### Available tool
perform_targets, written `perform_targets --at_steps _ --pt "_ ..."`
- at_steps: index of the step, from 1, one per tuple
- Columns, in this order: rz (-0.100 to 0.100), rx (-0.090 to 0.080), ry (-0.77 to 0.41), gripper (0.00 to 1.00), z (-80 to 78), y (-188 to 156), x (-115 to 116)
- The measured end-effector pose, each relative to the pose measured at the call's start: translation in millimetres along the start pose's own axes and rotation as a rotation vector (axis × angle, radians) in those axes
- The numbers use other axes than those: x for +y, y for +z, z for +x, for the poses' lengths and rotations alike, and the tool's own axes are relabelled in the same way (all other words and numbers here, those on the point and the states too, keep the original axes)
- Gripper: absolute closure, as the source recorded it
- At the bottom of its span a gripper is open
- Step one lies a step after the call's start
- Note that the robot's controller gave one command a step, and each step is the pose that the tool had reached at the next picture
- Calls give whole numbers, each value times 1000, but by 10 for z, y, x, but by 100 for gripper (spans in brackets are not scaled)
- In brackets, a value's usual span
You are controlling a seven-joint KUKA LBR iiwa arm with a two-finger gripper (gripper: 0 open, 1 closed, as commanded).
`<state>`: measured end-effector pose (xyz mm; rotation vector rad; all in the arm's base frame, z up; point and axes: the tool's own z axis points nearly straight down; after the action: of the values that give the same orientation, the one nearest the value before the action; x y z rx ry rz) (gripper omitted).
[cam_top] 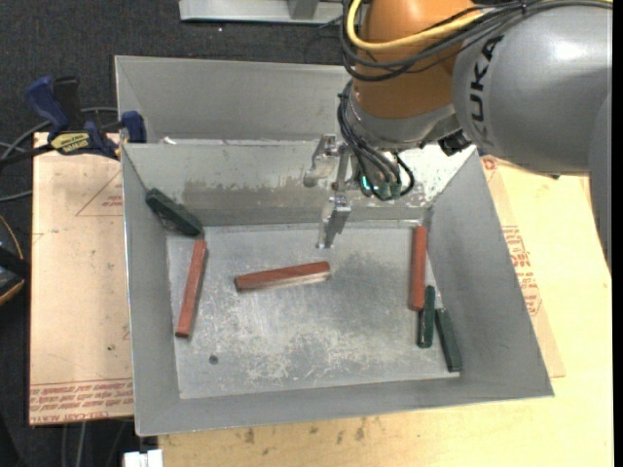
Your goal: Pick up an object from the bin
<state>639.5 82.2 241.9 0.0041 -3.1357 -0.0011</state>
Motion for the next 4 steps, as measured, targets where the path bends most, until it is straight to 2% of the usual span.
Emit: perform_targets --at_steps 1,2,3,4 --pt "-1 -8 1 0 -14 -49 -3" --pt "-1 -15 17 0 31 417 30" --pt "0 -11 -98 0 131 1115 -2" --pt "-4 -26 -127 100 175 1624 64"
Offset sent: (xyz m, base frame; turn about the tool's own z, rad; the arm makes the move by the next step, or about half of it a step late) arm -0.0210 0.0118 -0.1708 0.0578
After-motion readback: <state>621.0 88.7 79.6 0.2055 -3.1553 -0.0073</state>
